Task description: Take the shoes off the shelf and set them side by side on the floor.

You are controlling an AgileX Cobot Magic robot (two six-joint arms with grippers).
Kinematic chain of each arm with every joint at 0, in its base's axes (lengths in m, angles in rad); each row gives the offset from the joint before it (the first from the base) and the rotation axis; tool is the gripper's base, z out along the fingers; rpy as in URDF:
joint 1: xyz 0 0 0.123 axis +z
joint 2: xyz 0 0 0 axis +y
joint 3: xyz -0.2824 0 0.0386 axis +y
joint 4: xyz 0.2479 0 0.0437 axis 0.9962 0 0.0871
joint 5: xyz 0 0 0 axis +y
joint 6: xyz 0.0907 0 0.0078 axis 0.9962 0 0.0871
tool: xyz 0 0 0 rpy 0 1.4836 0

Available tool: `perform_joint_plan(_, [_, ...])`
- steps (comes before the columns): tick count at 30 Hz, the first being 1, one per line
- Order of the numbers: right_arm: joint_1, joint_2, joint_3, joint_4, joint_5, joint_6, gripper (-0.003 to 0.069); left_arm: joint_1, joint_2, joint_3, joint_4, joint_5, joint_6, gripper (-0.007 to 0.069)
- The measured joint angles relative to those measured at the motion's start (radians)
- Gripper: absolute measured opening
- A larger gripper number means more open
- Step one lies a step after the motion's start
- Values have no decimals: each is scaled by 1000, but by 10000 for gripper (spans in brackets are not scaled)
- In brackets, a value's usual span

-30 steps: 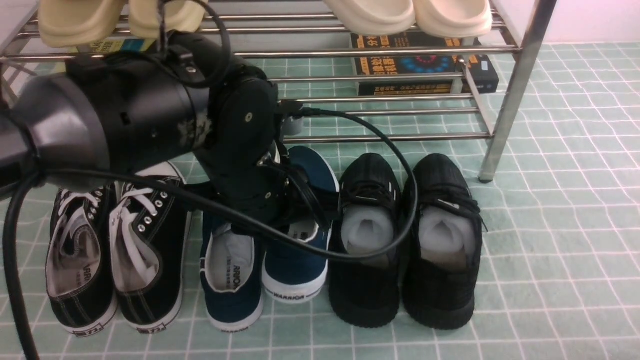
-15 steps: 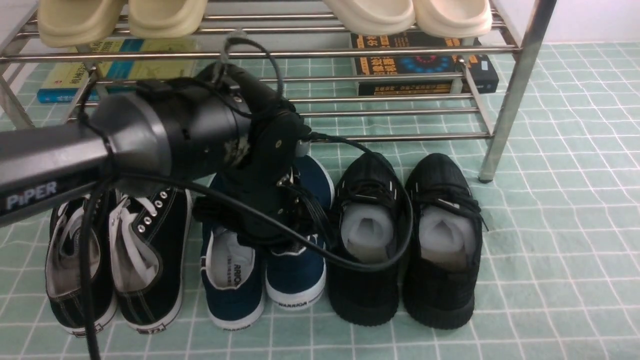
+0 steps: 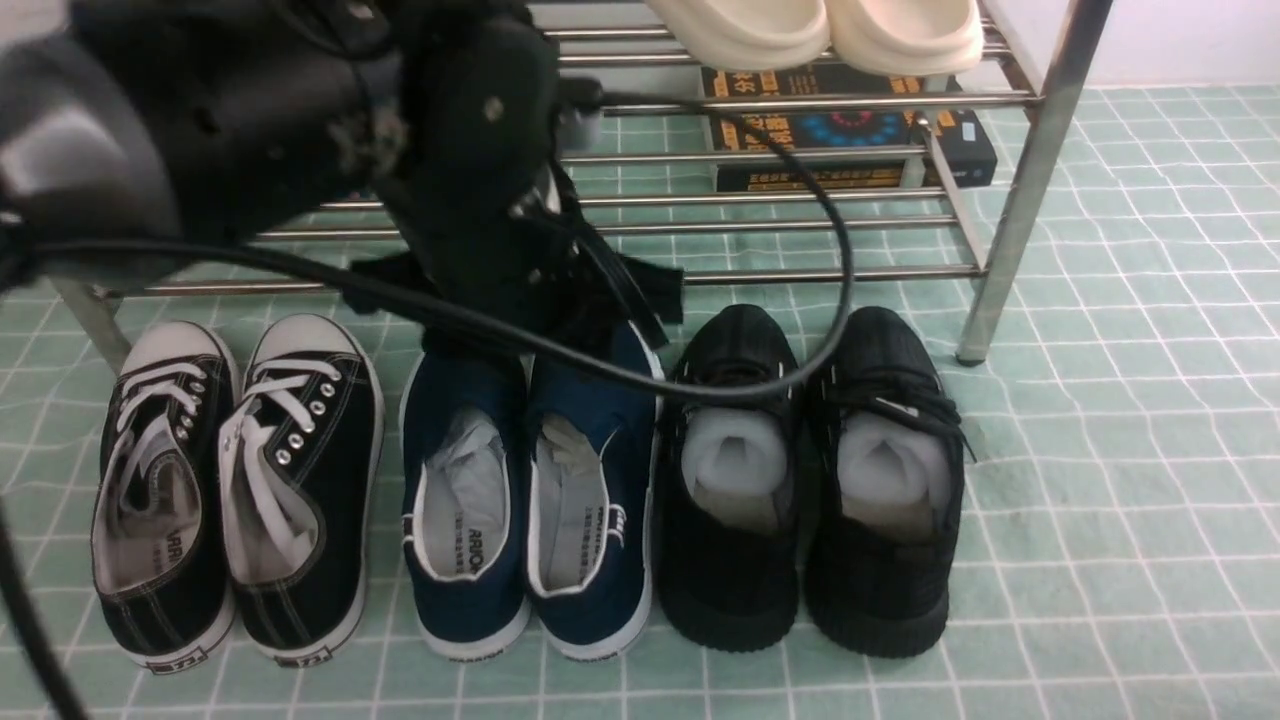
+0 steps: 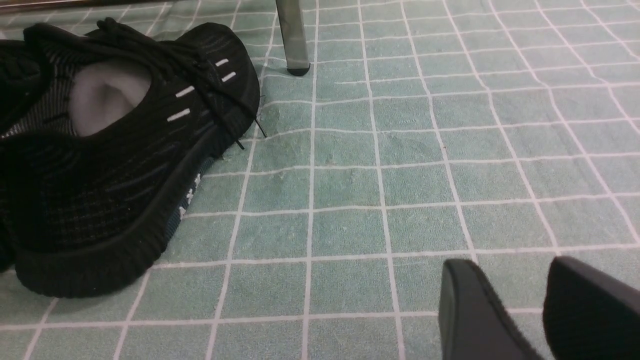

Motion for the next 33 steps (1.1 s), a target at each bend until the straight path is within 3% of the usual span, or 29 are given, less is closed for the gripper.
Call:
perform_joint_plan(4, [0,0,0,0,0,0,240,-1,-91,-34,70,92,36,289])
perform_joint_plan(6, [0,0,0,0,0,0,240,-1,-184,-36,117,144,113,174])
perform_joint_plan(10, [0,0,0,0,0,0,240,-1,-346,7,125,149,209,29])
perform_joint_plan(16, [0,0,0,0,0,0,240,-1,-608,225,70,149,235,1])
perform_joint_plan(17, [0,0,0,0,0,0,240,-1,-706,347,53,143,230,1])
perform_joint_plan(23, [0,0,0,0,0,0,240,-1,-1043,744,40,-137,107,1])
perform_joint_plan(24, [0,0,0,0,0,0,240,-1,-1151,876,49,-281,51,1])
perform_joint_plan(27, [0,0,0,0,0,0,240,-1,-1290,1045,58,-487,4,1])
perform_joint_plan(33, [0,0,0,0,0,1,240,-1,-1452,1240,63,-761,-9,1])
